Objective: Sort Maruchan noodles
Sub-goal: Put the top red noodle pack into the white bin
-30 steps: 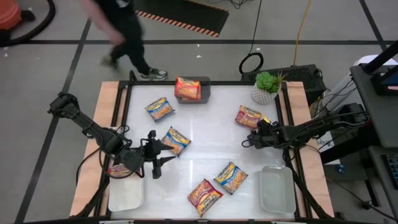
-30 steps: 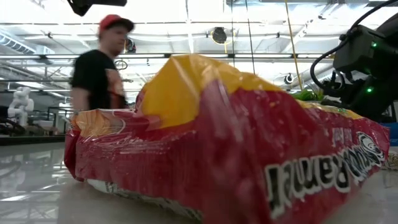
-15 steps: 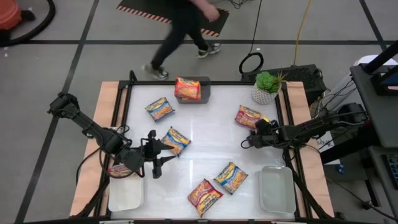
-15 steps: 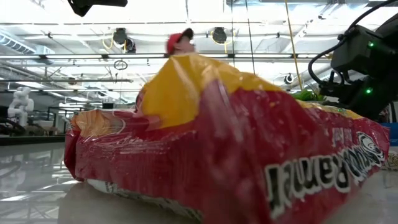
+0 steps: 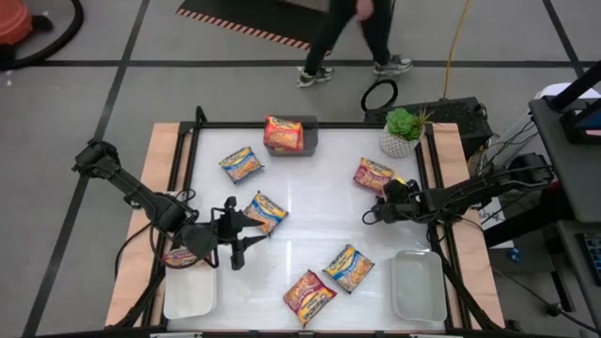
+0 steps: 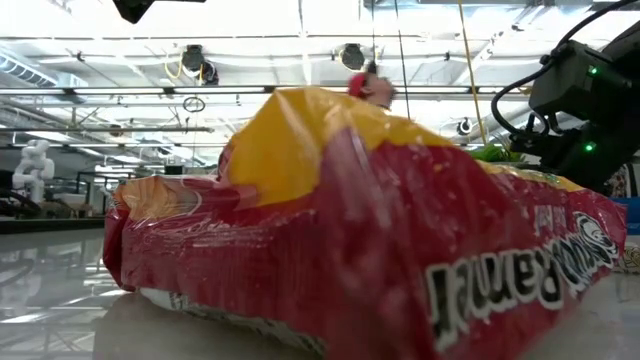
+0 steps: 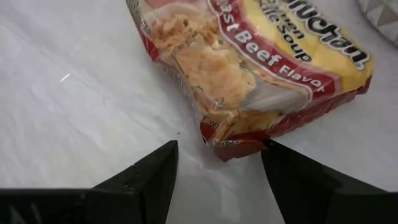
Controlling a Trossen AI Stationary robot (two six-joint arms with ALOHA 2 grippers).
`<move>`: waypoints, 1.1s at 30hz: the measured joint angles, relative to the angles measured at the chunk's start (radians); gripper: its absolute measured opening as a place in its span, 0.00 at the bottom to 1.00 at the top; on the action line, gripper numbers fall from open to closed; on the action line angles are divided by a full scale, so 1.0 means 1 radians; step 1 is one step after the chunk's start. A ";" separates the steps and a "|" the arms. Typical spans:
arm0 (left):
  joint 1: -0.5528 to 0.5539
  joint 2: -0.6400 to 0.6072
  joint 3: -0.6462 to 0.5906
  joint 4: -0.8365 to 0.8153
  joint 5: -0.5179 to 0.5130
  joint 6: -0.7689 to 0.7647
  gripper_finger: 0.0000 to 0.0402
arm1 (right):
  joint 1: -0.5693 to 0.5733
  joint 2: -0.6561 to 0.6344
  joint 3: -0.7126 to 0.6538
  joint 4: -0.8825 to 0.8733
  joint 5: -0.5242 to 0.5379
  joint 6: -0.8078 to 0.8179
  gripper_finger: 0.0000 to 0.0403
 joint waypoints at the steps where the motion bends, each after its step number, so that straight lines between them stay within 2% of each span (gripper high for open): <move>1: 0.000 0.000 0.000 0.005 0.000 0.002 0.44 | 0.000 0.000 0.000 0.002 0.004 -0.001 0.56; 10: 0.000 0.000 0.000 0.009 0.000 0.001 0.44 | 0.000 -0.001 0.000 0.003 0.010 -0.005 0.56; 15: 0.000 0.000 0.000 0.009 0.000 -0.003 0.44 | 0.000 -0.001 0.000 0.002 0.054 -0.005 0.50; 21: 0.000 0.000 0.000 0.008 0.000 -0.020 0.44 | 0.000 -0.001 0.000 0.002 0.087 -0.016 0.36; 30: 0.000 0.000 0.000 0.027 0.000 -0.022 0.44 | 0.000 -0.002 -0.065 0.066 0.091 -0.002 0.04; 33: 0.000 0.000 0.000 0.027 0.000 -0.022 0.44 | 0.001 -0.002 -0.080 0.090 0.094 -0.005 0.01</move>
